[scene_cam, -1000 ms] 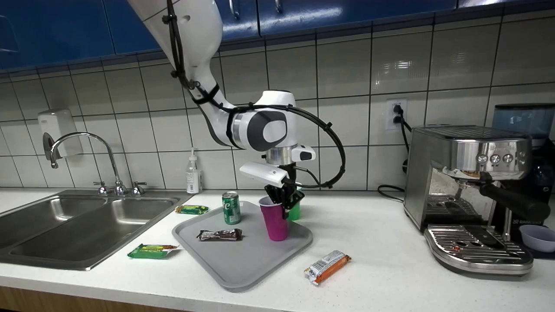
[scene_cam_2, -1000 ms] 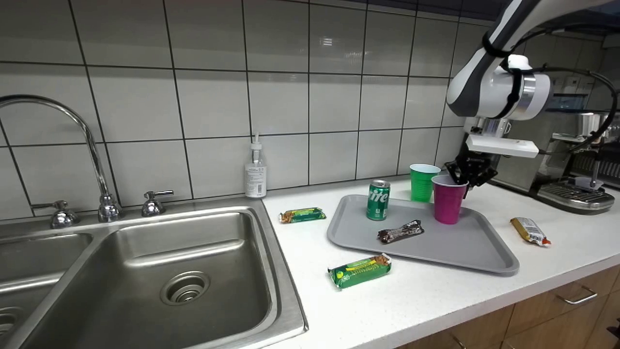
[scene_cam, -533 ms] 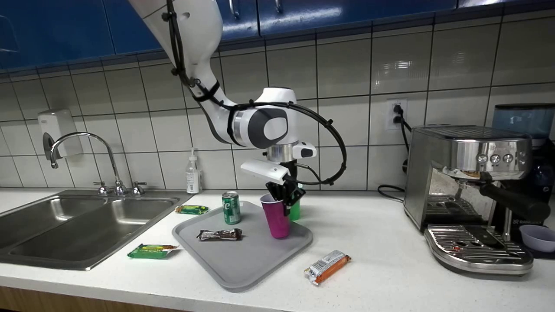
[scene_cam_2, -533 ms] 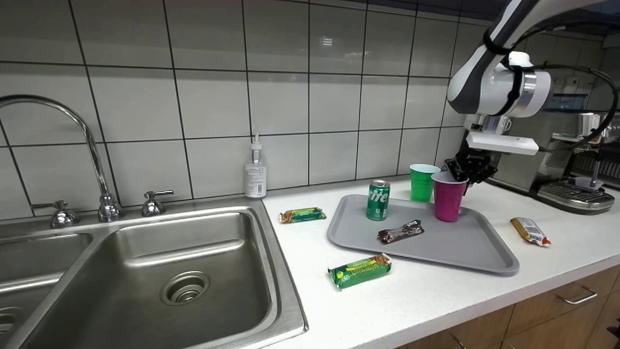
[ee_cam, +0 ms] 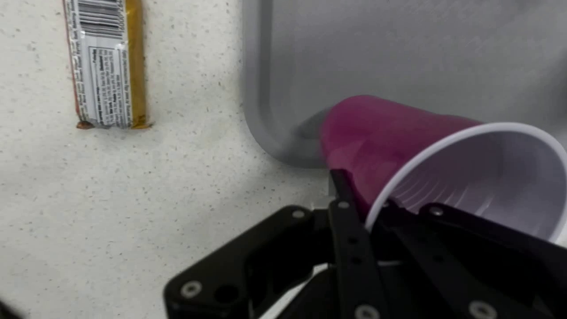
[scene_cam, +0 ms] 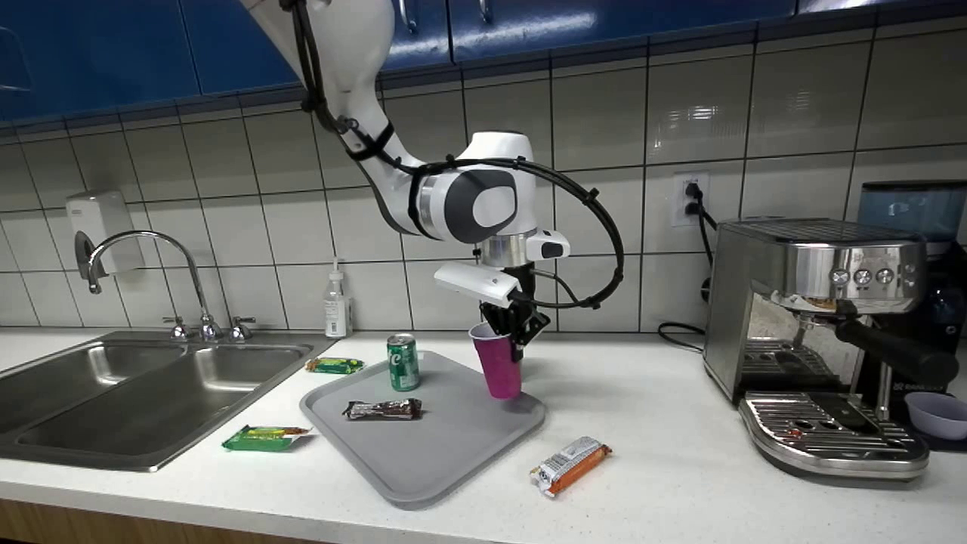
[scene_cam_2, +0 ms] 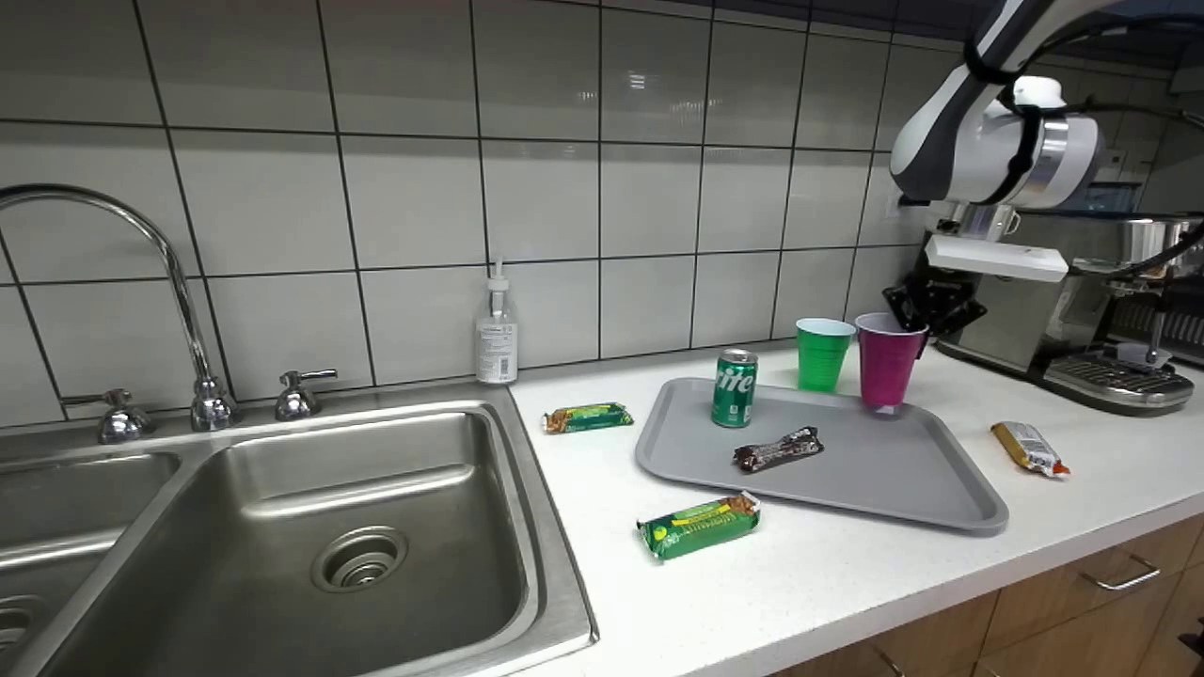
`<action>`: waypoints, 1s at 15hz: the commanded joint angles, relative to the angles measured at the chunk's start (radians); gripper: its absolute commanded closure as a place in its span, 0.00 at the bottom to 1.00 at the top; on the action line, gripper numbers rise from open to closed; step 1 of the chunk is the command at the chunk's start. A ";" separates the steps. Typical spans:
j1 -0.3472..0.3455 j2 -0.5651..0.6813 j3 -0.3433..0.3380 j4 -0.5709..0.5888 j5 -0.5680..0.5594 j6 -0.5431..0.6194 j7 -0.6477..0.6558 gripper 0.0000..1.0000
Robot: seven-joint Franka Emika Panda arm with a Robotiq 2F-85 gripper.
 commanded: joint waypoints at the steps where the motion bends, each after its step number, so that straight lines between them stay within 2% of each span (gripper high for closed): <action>1: -0.020 -0.002 -0.006 0.027 0.027 -0.014 0.003 0.99; 9: -0.013 0.086 -0.062 0.139 0.014 -0.034 0.110 0.99; 15: -0.012 0.175 -0.078 0.243 0.011 -0.065 0.198 0.99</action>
